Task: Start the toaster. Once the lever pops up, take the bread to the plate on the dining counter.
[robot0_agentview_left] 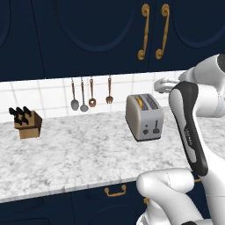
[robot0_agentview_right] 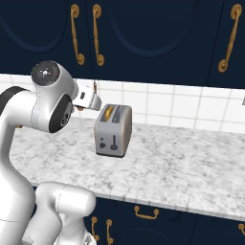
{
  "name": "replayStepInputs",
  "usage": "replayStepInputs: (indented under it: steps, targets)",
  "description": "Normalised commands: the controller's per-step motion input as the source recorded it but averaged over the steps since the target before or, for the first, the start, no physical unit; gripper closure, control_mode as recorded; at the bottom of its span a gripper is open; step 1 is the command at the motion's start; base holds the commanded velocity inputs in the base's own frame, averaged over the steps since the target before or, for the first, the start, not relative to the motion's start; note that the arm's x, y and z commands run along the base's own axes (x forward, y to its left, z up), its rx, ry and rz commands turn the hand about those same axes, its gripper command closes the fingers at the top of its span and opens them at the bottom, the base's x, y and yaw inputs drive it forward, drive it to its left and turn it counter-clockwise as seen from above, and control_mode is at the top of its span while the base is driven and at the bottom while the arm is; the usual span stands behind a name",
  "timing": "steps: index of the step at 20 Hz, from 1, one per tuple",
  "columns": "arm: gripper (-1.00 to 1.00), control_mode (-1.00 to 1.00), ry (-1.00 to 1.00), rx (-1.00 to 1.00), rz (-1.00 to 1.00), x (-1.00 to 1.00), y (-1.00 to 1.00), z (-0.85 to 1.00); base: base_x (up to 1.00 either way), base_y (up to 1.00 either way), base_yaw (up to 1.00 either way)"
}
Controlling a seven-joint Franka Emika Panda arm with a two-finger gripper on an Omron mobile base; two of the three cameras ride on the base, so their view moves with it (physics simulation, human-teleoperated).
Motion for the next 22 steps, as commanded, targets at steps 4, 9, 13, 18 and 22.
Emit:
replayStepInputs:
  steps: [4, 9, 13, 18, 22]
  targets:
    - [-1.00, -1.00, 0.00, 0.00, 0.00, 0.00, 0.00, 0.00, 0.00, 0.00, 0.00]
    - [-1.00, -1.00, 0.00, 0.00, 0.00, 0.00, 0.00, 0.00, 0.00, 0.00, 0.00]
    - [-1.00, -1.00, 0.00, 0.00, 0.00, 0.00, 0.00, 0.00, 0.00, 0.00, 0.00]
    - [-1.00, -1.00, 0.00, 0.00, 0.00, 0.00, 0.00, 0.00, 0.00, 0.00, 0.00]
    - [-1.00, -1.00, 0.00, 0.00, 0.00, 0.00, 0.00, 0.00, 0.00, 0.00, 0.00]
